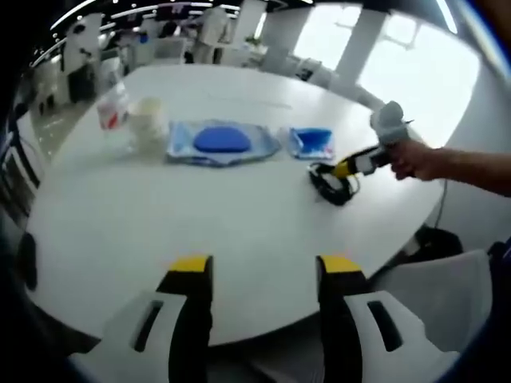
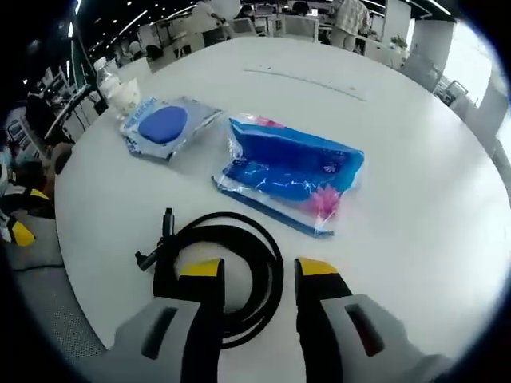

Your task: Arrange the tabletop items into an orderly group along one side of the table until the central work area is clear of visible clutter.

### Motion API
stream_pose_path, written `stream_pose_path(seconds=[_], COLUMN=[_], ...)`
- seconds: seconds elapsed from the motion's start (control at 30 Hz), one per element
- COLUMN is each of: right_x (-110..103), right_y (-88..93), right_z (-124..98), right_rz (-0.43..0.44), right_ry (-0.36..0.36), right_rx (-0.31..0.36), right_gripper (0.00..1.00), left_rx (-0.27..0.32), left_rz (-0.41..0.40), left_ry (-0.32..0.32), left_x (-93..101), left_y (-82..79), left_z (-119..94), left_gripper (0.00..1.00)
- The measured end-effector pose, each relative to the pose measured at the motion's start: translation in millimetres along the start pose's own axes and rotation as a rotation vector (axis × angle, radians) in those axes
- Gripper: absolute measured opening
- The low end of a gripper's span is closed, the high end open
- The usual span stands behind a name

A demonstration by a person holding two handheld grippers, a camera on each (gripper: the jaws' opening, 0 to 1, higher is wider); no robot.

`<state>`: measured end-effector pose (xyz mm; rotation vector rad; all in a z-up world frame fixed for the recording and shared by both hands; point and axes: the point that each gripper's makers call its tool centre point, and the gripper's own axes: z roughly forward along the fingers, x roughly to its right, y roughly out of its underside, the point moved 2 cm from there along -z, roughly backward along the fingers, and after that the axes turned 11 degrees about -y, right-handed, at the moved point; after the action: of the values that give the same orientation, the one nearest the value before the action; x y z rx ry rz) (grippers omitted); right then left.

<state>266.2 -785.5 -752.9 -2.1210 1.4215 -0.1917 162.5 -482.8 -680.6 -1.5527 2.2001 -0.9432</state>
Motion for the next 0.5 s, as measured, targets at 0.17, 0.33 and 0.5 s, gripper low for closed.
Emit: stream_pose_path(seconds=[0.17,0.33,0.5], right_x=[0.0,0.8,3.6], right_y=[3.0,4.4,4.5], right_z=[3.8,2.8,4.8], right_rz=[-0.022,-0.041,-0.068], right_ry=[-0.003,0.008,0.005], right_rx=[-0.02,-0.021,-0.023], right_gripper=[0.31,0.27,0.25], left_rx=[-0.005,-0.011,-0.012], left_rz=[0.012,0.016,0.02], left_ry=[-0.002,-0.003,0.0], left_x=[0.7,1.0,2.3], left_y=[1.1,2.2,2.2], left_z=[0.4,0.6,1.5], left_gripper=[0.5,0.5,0.5])
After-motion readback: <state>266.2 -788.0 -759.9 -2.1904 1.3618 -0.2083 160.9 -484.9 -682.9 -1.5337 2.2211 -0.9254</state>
